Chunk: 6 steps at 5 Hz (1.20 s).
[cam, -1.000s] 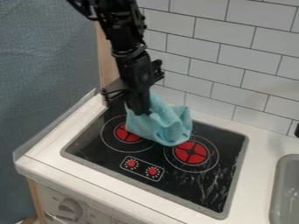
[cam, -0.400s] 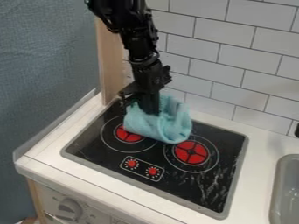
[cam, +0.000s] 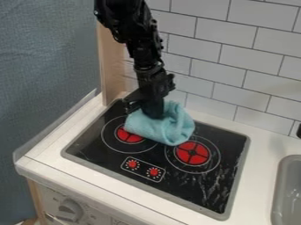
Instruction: Fold the cloth from bottom to top
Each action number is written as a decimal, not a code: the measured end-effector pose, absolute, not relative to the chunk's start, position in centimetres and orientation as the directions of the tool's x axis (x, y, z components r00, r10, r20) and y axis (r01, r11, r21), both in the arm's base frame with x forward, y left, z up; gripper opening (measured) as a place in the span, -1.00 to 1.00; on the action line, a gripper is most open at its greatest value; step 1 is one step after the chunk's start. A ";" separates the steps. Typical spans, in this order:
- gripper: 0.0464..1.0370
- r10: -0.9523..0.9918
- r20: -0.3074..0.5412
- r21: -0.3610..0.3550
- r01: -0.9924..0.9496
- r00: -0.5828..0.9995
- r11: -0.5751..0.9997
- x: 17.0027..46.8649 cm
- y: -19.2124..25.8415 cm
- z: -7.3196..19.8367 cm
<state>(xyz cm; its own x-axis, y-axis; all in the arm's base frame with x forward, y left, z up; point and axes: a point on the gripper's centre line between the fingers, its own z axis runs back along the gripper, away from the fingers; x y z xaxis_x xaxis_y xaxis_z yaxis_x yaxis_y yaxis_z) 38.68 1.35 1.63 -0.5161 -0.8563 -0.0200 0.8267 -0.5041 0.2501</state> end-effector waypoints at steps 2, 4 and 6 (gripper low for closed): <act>0.28 -0.852 -0.013 0.227 0.828 -0.524 -0.513 38.3 1.4 1.5; 0.93 -0.839 -0.006 0.201 0.821 -0.545 -0.535 37.9 1.5 1.6; 0.93 -0.800 -0.044 0.217 0.776 -0.599 -0.593 37.6 1.1 5.2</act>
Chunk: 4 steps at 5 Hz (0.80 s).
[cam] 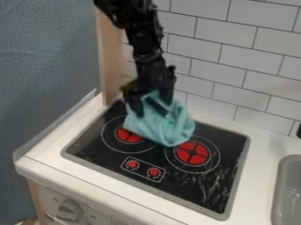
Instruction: Fold the cloth from bottom to top
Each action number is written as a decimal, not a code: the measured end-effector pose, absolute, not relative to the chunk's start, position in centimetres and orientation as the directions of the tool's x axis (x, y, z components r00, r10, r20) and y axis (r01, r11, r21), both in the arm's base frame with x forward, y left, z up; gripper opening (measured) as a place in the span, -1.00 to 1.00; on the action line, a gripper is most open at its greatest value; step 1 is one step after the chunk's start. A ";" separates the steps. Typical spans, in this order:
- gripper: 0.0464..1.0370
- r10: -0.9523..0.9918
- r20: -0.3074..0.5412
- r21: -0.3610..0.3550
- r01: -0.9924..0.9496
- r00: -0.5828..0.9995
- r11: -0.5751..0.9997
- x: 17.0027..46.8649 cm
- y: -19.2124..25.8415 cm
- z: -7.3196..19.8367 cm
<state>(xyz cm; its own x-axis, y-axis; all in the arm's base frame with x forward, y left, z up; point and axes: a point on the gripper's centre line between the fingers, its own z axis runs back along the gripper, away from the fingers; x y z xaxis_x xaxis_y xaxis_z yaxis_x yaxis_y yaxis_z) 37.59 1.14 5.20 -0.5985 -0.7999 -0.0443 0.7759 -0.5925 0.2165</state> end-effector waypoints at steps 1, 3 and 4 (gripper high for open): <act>0.93 -0.791 -0.117 0.252 0.753 -0.600 -0.608 37.4 1.4 9.1; 0.93 -0.778 -0.128 0.205 0.751 -0.615 -0.627 34.7 0.5 11.3; 0.93 -0.777 -0.129 0.206 0.750 -0.616 -0.628 34.7 0.3 11.3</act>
